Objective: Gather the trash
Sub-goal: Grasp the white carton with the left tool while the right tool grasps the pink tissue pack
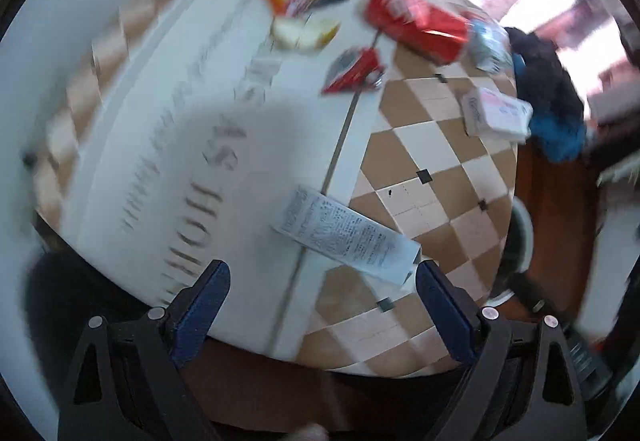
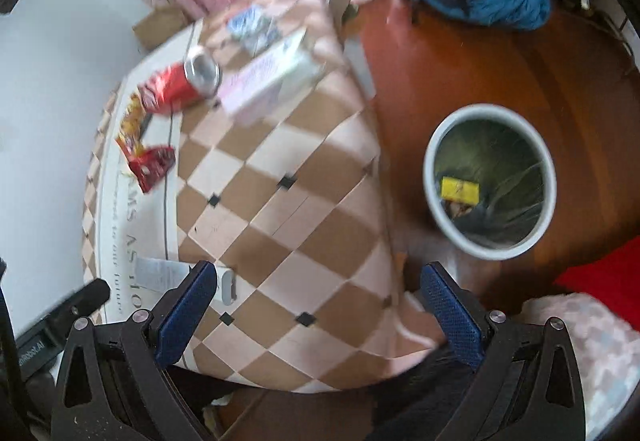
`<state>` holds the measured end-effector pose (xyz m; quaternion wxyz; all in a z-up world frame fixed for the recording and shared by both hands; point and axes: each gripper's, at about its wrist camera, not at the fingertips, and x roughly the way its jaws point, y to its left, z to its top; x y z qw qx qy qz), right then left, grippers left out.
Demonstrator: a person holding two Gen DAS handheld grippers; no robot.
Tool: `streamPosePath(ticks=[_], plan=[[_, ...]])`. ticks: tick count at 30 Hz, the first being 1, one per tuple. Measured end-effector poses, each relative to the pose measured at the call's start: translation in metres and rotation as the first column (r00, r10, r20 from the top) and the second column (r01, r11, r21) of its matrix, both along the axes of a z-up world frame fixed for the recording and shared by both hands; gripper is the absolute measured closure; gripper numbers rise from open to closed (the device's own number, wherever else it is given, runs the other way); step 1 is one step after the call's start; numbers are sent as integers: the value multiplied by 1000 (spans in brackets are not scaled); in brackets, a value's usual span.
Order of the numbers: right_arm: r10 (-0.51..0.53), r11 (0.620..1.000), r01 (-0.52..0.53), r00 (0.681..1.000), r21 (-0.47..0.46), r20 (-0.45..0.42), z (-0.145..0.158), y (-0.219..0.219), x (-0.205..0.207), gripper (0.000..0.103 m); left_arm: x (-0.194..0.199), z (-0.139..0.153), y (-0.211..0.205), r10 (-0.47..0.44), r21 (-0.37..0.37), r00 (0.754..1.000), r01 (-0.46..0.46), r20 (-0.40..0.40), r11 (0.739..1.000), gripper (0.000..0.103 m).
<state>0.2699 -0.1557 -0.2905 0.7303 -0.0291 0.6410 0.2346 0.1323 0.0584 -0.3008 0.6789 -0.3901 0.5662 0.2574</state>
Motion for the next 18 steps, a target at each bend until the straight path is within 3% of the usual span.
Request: streamPosePath(ticks=[2,5,7,8,9,12,14,18], plan=[[-15,1000,15,1000,-24,-6,-12,5,2,0,4,-17,5,73,-102,997,-69,28,992,9],[-45,997,44,999,-56,-5,-21,6,7,0,19,-33,11,141,-183,989,-131,43,974,13],[-60,996,60,998,-72,-2,-25,7,14,0,29,-40,16,175,-196,984,-164,38,967,30],[-65,995,65,998,-74,-1,-26,8,17,0,33,-41,18,181,-185,983,-174,26,967,48],[-72,995,71,997,-77,-3,-28,9,20,0,36,-43,19,180,-165,983,-175,19,971,64],[-86,994,85,996,-74,-10,-28,15,31,0,45,-36,28,109,-77,994,-108,10,991,65],[-95,994,94,995,-64,-16,-27,22,40,0,50,-28,37,36,42,999,-36,-11,998,65],[-138,990,137,990,-12,-43,-23,38,63,0,52,-23,69,-49,217,995,67,-85,974,65]])
